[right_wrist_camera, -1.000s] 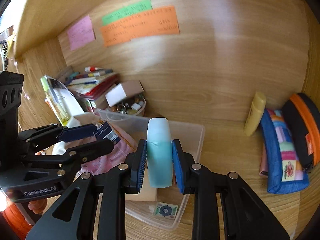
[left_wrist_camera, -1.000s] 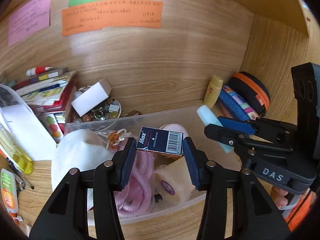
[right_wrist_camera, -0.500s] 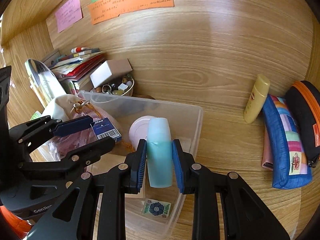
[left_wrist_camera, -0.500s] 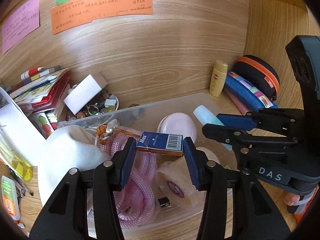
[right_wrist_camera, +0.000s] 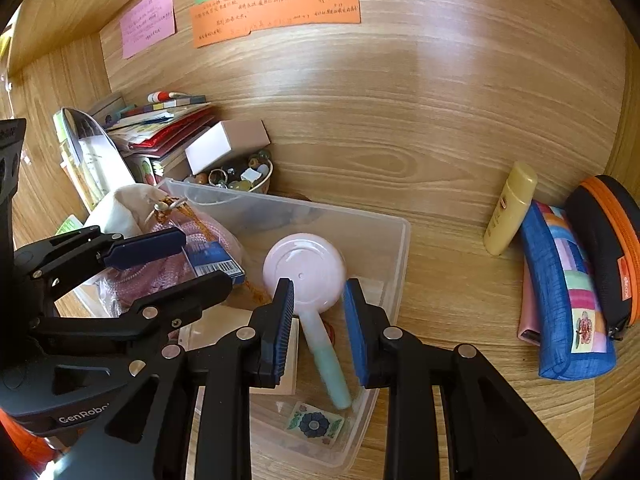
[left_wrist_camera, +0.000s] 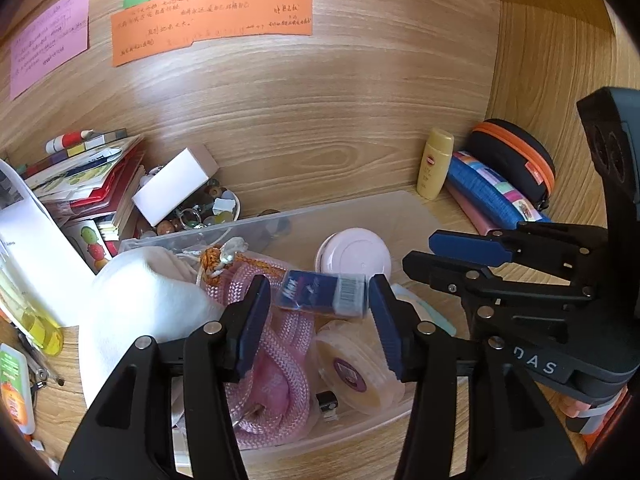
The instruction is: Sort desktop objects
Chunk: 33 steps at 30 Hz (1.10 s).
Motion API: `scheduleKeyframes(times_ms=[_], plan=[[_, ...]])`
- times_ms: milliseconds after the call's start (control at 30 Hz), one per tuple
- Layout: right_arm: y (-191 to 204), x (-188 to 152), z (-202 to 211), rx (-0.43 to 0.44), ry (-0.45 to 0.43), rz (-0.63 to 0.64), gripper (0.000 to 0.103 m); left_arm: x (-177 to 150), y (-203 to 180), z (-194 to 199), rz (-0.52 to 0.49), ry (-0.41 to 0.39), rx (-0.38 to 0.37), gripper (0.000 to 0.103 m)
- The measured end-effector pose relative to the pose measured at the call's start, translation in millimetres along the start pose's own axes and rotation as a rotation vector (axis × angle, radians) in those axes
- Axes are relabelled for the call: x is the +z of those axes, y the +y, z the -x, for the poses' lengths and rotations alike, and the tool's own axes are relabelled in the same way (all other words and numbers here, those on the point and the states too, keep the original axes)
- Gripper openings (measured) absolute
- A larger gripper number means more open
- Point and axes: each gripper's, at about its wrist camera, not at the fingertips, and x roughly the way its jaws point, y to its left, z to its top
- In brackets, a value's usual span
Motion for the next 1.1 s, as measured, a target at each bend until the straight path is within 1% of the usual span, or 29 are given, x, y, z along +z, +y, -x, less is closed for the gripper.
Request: scheduleKeyframes(times_ms=[33,100,267,333,400,467,567,633,700,767,867,933,967,1100], plan=[[-0.5,0.2,1.1,0.0,-0.002,-0.001,0.023,0.1,0.9,0.8,0.004,0.0,-0.005,0.055],[-1.2,0.5,2.1,-0.003,-0.003,-0.002,0.024,0.7,3.5,3.3,0.017,-0.004,-0.02,0.062],[-1.2,1.8,3.4,-0.01,-0.007,0.004,0.025,2.2,6.7,13.8,0.038,-0.024,-0.031,0.067],[-0.3,3.1,5.5,-0.013,-0.015,0.01,0.027,2.1,7.3,17.3,0.043,-0.024,-0.037,0.07],[0.0,4.4,8.4,-0.018,-0.024,0.01,0.037,3.0,8.0,21.7,0.046,-0.026,-0.033,0.07],[0.6,5.7,13.8,-0.03,-0.039,0.011,0.044,3.8,9.2,28.0,0.046,-0.036,-0.023,0.07],[4.8,8.6,24.8,-0.059,-0.059,0.027,0.047,4.1,11.7,37.4,0.049,-0.048,-0.029,0.075],[7.1,9.3,32.1,-0.067,-0.07,0.033,0.052,3.3,13.2,45.9,0.047,-0.066,-0.019,0.078],[9.4,8.5,39.1,-0.069,-0.078,0.031,0.068,2.6,14.6,55.6,0.046,-0.085,-0.01,0.089],[12.1,6.3,45.6,-0.078,-0.091,0.029,0.071,0.4,16.7,66.1,0.047,-0.109,-0.011,0.092],[19.0,2.4,54.2,-0.092,-0.097,0.043,0.071,-3.2,19.0,76.4,0.038,-0.123,-0.001,0.093],[25.1,-1.1,58.0,-0.108,-0.091,0.057,0.077,-7.0,21.5,81.8,0.033,-0.132,0.016,0.093],[27.5,-3.1,59.5,-0.114,-0.089,0.061,0.082,-9.1,24.1,84.7,0.036,-0.136,0.023,0.093],[41.3,-9.7,70.1,-0.133,-0.095,0.072,0.083,-18.7,36.5,96.4,0.057,-0.147,0.04,0.093]])
